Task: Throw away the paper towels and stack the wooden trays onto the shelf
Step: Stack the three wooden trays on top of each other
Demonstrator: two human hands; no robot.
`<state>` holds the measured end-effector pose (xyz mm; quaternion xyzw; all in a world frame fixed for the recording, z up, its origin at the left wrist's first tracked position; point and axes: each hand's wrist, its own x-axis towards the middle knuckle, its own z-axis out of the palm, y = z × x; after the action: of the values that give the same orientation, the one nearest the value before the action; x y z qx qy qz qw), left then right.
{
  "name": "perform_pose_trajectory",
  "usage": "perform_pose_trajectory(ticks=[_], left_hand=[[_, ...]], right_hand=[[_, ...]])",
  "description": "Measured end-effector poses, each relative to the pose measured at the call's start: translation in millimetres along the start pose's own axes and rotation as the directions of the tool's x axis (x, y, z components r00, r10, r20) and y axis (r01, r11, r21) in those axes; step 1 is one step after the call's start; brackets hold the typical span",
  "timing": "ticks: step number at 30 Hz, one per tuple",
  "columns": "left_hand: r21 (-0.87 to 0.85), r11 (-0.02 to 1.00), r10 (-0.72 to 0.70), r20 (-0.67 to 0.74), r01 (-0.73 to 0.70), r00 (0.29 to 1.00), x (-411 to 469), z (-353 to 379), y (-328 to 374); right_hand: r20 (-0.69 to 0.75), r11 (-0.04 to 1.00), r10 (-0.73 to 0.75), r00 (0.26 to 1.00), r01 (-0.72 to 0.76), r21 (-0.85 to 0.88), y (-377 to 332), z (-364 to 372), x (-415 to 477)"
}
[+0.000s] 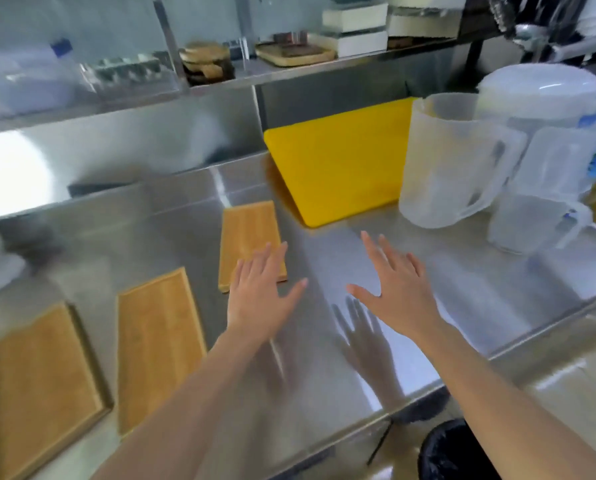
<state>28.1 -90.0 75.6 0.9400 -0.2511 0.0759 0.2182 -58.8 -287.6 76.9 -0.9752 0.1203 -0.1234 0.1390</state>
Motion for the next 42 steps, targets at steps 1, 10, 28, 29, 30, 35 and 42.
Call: perform_pose_trajectory(ticks=[1,10,28,29,30,35,42], left_hand=[[0.008,1.000,-0.029,-0.015,0.029,0.999,0.2,-7.7,-18.1],[-0.021,0.968,-0.252,-0.059,0.251,0.966,-17.8,-40.9,-134.6],[-0.267,0.546,-0.674,0.423,0.794,0.606,-86.5,-36.9,-187.5],[-0.295,0.523,-0.678,0.424,0.800,0.600,-85.3,-36.3,-187.6],[-0.343,0.490,-0.689,0.411,0.801,0.597,-83.1,-37.0,-187.8],[-0.591,0.213,-0.817,0.329,0.778,0.473,-67.9,-50.1,-184.8],[-0.597,-0.040,-0.836,0.459,0.802,0.301,-64.4,-48.1,-198.8]], right_hand=[[0.008,1.000,-0.023,1.000,0.023,-0.001,-17.0,8.9,8.4],[0.185,0.980,-0.197,0.963,0.192,0.042,-136.5,77.4,46.8],[0.701,0.864,-0.104,0.706,-0.285,0.415,-230.1,160.6,33.5],[0.700,0.846,-0.100,0.708,-0.309,0.434,-232.8,163.6,32.2],[0.692,0.826,-0.094,0.716,-0.332,0.455,-235.3,166.0,31.2],[0.731,0.612,-0.011,0.682,-0.574,0.544,-243.6,164.3,37.2],[0.769,0.418,0.138,0.624,-0.741,0.526,-241.3,157.2,58.5]])
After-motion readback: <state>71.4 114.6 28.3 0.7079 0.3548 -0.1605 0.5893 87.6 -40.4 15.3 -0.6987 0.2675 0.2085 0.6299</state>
